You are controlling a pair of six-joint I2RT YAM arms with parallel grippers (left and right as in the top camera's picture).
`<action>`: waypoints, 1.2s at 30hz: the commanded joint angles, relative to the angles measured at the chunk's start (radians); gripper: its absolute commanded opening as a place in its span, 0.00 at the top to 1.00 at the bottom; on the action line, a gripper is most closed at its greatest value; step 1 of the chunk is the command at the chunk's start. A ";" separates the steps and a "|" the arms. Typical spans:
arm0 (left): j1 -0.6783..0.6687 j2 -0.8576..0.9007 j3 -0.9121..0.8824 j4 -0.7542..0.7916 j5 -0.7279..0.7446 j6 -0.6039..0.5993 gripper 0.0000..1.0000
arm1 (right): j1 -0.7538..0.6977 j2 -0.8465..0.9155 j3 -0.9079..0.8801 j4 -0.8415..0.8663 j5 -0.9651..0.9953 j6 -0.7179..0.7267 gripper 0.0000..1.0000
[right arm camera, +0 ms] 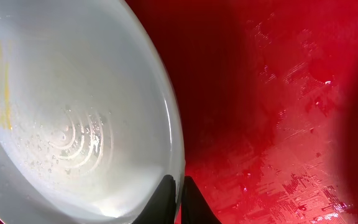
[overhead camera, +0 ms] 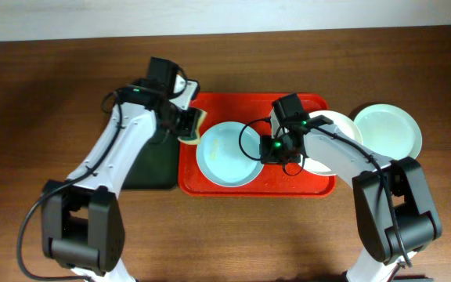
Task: Clean dirty plates on tray and stack at the side
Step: 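Carry the sponge right over the light blue plate with the left gripper, then scrub the light blue plate's surface with the sponge in the left gripper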
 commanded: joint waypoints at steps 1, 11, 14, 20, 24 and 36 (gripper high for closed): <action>-0.042 0.049 0.023 0.005 0.020 -0.070 1.00 | 0.007 -0.013 -0.005 0.003 0.016 0.004 0.94; -0.093 0.178 0.023 0.028 0.020 -0.086 1.00 | 0.007 -0.013 -0.005 0.002 0.017 0.004 0.94; -0.096 0.210 0.023 0.046 0.020 -0.100 1.00 | 0.007 -0.013 -0.006 0.003 0.017 0.004 0.94; -0.114 0.275 0.023 0.076 0.013 -0.152 1.00 | 0.007 -0.013 -0.007 0.003 0.017 0.004 0.94; -0.148 0.337 0.023 0.084 0.014 -0.177 1.00 | 0.007 -0.013 -0.007 0.003 0.016 0.004 0.94; -0.175 0.255 0.101 0.026 0.207 -0.116 1.00 | 0.007 -0.013 -0.007 0.002 0.017 0.004 0.94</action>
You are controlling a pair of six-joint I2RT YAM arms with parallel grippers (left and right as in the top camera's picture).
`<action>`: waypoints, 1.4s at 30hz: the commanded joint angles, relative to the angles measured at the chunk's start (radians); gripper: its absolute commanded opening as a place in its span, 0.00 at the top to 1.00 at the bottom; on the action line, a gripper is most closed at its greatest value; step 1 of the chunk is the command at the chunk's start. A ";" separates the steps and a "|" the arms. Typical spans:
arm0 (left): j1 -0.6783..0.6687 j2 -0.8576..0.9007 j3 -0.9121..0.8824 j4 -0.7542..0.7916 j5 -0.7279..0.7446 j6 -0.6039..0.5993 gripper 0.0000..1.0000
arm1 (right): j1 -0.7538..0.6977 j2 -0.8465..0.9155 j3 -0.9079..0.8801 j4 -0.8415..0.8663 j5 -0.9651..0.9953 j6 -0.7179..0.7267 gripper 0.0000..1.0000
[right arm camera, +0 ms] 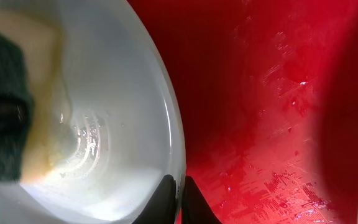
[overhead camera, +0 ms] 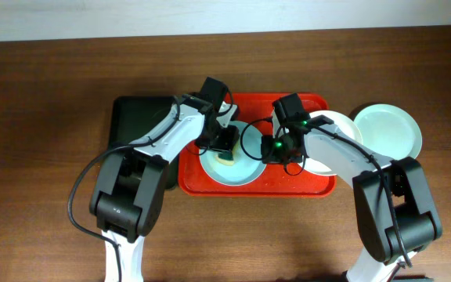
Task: Clean dirty plates on tray and stack at the side
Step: 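Scrub the light blue plate's surface with the sponge in the left gripper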
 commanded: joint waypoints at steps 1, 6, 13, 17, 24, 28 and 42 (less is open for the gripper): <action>0.012 -0.059 0.051 -0.049 0.086 0.023 1.00 | 0.009 -0.013 -0.007 0.006 -0.017 0.003 0.94; 0.043 -0.193 0.056 -0.058 -0.077 0.005 1.00 | 0.009 -0.013 -0.007 0.006 -0.017 0.003 0.94; 0.041 -0.156 0.017 -0.083 -0.155 -0.022 1.00 | 0.009 -0.013 -0.007 0.007 -0.017 0.004 0.93; 0.041 -0.109 -0.014 -0.064 -0.155 -0.031 1.00 | 0.009 -0.013 -0.007 0.007 -0.017 0.003 0.93; 0.039 -0.014 -0.016 -0.063 -0.149 -0.065 1.00 | 0.009 -0.013 -0.007 0.006 -0.017 0.004 0.93; 0.035 0.021 -0.016 -0.141 -0.142 -0.093 1.00 | 0.009 -0.013 -0.010 0.007 -0.017 0.003 0.93; 0.068 -0.005 0.041 -0.095 0.265 0.023 1.00 | 0.009 -0.013 -0.020 0.022 -0.017 0.004 0.93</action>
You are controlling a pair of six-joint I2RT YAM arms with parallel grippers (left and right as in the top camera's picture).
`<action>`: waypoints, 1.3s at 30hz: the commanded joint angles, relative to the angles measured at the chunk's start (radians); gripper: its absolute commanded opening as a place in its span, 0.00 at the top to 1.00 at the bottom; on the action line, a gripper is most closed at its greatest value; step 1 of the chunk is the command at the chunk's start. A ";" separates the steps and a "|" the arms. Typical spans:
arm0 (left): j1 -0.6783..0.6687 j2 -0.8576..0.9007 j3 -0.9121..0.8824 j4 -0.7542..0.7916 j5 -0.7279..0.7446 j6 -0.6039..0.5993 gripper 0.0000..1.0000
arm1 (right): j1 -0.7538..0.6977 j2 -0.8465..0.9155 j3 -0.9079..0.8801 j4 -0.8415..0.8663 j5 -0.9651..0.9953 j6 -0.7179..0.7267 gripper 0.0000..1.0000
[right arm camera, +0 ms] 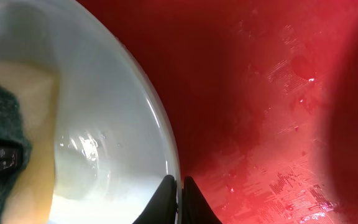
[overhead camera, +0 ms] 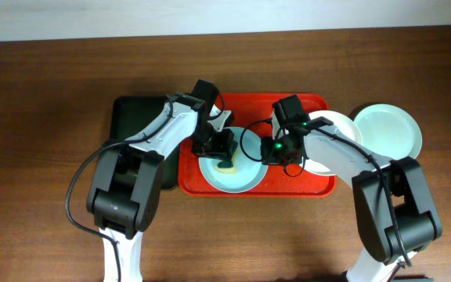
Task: Clean dirty plates on tray and stack at the side
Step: 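Scrub the light blue plate's surface with the sponge in the left gripper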
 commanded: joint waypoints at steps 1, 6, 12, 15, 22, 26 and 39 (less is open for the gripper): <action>0.027 -0.042 0.054 0.002 0.086 0.034 1.00 | 0.008 -0.013 -0.005 0.006 -0.009 0.005 0.93; 0.044 -0.148 0.067 -0.018 -0.109 0.014 1.00 | 0.008 -0.013 -0.005 0.005 -0.010 0.005 0.85; 0.018 -0.157 0.062 -0.038 -0.275 -0.003 1.00 | 0.011 -0.013 -0.005 0.005 -0.026 0.019 0.78; 0.000 -0.152 0.044 -0.027 -0.275 -0.003 1.00 | 0.025 -0.013 -0.005 0.005 -0.025 0.028 0.85; -0.026 -0.143 -0.016 -0.013 -0.331 -0.008 1.00 | 0.050 -0.013 -0.005 -0.006 0.013 0.163 0.96; -0.026 -0.143 -0.016 -0.013 -0.335 -0.015 1.00 | 0.050 -0.013 -0.005 0.000 0.013 0.257 0.96; -0.027 -0.119 -0.016 -0.008 -0.422 -0.101 1.00 | 0.050 -0.014 -0.005 0.027 0.062 0.296 0.96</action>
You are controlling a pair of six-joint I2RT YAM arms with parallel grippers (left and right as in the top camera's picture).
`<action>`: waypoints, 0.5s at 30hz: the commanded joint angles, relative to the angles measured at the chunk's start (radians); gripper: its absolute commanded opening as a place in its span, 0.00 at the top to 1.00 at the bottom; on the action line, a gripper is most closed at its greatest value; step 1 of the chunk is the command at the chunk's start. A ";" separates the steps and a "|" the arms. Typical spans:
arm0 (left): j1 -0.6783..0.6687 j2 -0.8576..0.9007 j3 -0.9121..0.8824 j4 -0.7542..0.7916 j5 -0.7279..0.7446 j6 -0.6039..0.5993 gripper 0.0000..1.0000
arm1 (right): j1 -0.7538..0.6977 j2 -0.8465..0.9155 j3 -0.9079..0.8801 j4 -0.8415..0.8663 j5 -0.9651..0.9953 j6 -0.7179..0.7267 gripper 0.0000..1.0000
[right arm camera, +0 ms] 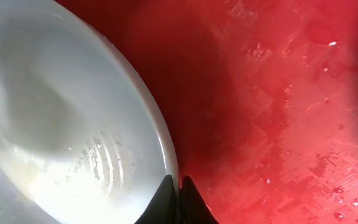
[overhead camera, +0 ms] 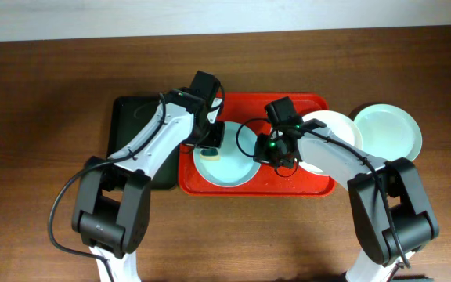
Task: Clean dirty plates on tray and stack at the side
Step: 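Scrub the light blue plate's surface with the sponge in the left gripper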
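Note:
A white plate (overhead camera: 229, 163) lies on the red tray (overhead camera: 288, 186), wet and glossy in the right wrist view (right arm camera: 61, 118). My right gripper (overhead camera: 261, 150) is shut on the plate's right rim, its jaws (right arm camera: 178, 186) pinching the edge. My left gripper (overhead camera: 212, 138) is over the plate's left part, shut on a pale sponge (overhead camera: 210, 153) that rests on the plate. A second white plate (overhead camera: 331, 129) sits at the tray's right end, partly under my right arm. Another white plate (overhead camera: 387, 129) rests on the table, right of the tray.
A black mat (overhead camera: 131, 149) lies just left of the tray, under my left arm. The brown table (overhead camera: 37, 117) runs round all of it. Wet smears cover the tray floor (right arm camera: 278, 93).
My left gripper with the sponge has moved from the plate's middle to its left side, out of the right wrist view. My right gripper still pinches the rim.
At first the sponge was held at the tray's left edge, off the plate, which bore a yellow streak. Then the sponge was on the plate's middle, then lower on it, now at its left. No yellow streak shows on the part in view. My right gripper held the rim throughout.

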 commanded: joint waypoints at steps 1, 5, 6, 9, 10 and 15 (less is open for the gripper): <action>-0.002 0.042 -0.005 0.010 -0.048 -0.056 1.00 | 0.005 -0.014 -0.005 -0.004 0.040 0.013 0.96; -0.002 0.091 -0.005 0.023 -0.039 -0.056 1.00 | 0.005 -0.014 -0.005 -0.009 0.039 0.005 0.96; -0.004 0.106 -0.005 0.023 -0.026 -0.056 1.00 | 0.005 -0.014 -0.005 -0.010 0.039 0.005 0.96; -0.015 0.139 -0.005 0.016 0.014 -0.056 1.00 | 0.005 -0.014 -0.005 -0.012 0.039 0.005 0.96; -0.019 0.148 -0.005 0.016 0.013 -0.056 1.00 | 0.005 -0.014 -0.005 -0.012 0.039 0.005 0.96; -0.045 0.166 -0.005 0.024 0.230 0.004 1.00 | 0.005 -0.014 -0.005 -0.012 0.039 0.005 0.96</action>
